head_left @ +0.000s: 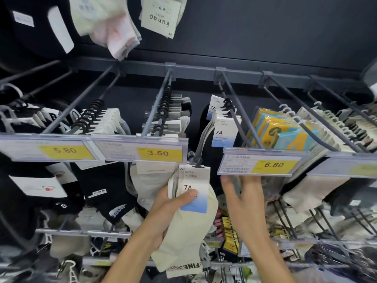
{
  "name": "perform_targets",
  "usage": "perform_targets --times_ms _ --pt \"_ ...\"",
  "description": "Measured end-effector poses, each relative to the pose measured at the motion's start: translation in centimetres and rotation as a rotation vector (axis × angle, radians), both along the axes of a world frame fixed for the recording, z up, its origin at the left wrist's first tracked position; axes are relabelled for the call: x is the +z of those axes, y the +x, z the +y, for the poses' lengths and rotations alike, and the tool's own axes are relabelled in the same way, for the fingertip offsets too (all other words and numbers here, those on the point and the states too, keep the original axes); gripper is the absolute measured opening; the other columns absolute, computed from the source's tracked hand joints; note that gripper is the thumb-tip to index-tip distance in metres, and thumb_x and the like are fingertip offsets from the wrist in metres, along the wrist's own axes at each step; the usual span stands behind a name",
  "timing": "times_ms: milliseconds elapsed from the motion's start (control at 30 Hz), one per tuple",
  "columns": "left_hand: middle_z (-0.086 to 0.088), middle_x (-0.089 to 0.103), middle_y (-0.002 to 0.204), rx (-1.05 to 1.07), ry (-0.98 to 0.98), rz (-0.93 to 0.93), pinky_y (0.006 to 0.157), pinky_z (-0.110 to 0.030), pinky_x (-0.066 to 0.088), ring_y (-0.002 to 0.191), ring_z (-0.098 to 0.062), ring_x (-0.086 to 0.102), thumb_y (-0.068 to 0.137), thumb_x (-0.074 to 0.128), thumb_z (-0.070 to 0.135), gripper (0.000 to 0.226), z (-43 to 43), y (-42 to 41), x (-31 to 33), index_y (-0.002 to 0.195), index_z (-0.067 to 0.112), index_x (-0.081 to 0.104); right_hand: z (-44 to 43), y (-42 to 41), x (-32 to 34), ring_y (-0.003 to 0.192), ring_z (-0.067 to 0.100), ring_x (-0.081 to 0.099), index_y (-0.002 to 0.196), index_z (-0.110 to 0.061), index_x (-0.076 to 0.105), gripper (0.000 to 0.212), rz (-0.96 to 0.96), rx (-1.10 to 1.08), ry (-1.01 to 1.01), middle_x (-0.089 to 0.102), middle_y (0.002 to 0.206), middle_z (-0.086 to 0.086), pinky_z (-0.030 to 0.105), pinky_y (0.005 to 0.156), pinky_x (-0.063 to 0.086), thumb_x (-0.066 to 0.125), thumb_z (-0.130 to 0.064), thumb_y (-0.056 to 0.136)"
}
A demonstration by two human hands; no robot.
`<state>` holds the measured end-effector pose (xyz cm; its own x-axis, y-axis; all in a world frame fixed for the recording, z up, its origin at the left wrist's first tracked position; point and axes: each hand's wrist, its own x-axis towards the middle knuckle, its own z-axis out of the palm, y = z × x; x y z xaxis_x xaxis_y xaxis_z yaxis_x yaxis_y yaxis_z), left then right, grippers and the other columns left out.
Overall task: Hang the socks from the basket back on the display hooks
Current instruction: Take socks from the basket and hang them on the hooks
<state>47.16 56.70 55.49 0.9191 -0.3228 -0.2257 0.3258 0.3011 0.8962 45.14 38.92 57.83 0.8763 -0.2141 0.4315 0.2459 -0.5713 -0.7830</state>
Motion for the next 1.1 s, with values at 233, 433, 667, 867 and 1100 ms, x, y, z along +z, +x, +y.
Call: perform_targets --times_ms 233,433,667,867,1100 --pt "-0.008 0.079 0.103 -0.036 0.023 0.05 0.067 -0.027 0.059 0.093 -0.023 0.076 0.079 0.077 0.04 0.026 -1.2 -0.5 0.5 0.102 0.029 0.078 0.3 -2.3 -1.7 0.088 0.011 0.07 0.103 -0.043 0.069 0.023 0.251 0.14 0.369 0.074 0.099 -0.009 0.042 0.074 0.06 0.073 -0.026 0.087" --pt "0.003 0.076 0.114 0.027 0.047 0.006 0.093 -0.036 0.053 0.109 -0.014 0.071 0.081 0.074 0.045 0.026 -1.6 -0.4 0.7 0.107 0.04 0.075 -0.9 -2.4 -1.2 0.087 0.007 0.07 0.097 -0.04 0.07 0.03 0.21 0.145 0.453 0.076 0.098 -0.009 0.018 0.069 0.054 0.069 -0.011 0.091" --pt "0.013 0.078 0.104 0.102 0.036 0.029 0.082 -0.027 0.052 0.098 -0.003 0.072 0.062 0.077 0.054 0.037 -1.5 -0.3 0.4 0.097 0.042 0.077 -1.6 -2.1 -1.0 0.103 0.01 0.07 0.11 -0.043 0.066 0.03 0.213 0.281 0.505 0.074 0.113 -0.007 0.022 0.078 0.055 0.062 -0.017 0.094" --pt "0.031 0.07 0.085 0.225 0.079 0.124 0.067 -0.013 0.04 0.074 0.02 0.062 0.059 0.074 0.051 0.043 -1.2 -0.2 -0.2 0.098 0.038 0.062 -3.7 0.2 0.7 0.109 0.004 0.065 0.122 -0.02 0.064 0.03 -0.009 0.056 0.507 0.072 0.114 -0.016 0.038 0.092 0.05 0.055 -0.024 0.093" --pt "0.036 0.068 0.068 0.146 0.099 0.093 0.06 -0.012 0.042 0.059 0.025 0.057 0.078 0.07 0.038 0.02 -1.3 -0.1 -0.8 0.095 0.038 0.059 -3.2 3.2 3.0 0.076 -0.005 0.063 0.105 -0.038 0.066 0.024 -0.115 0.234 0.423 0.07 0.085 -0.026 0.015 0.07 0.051 0.063 -0.034 0.082"
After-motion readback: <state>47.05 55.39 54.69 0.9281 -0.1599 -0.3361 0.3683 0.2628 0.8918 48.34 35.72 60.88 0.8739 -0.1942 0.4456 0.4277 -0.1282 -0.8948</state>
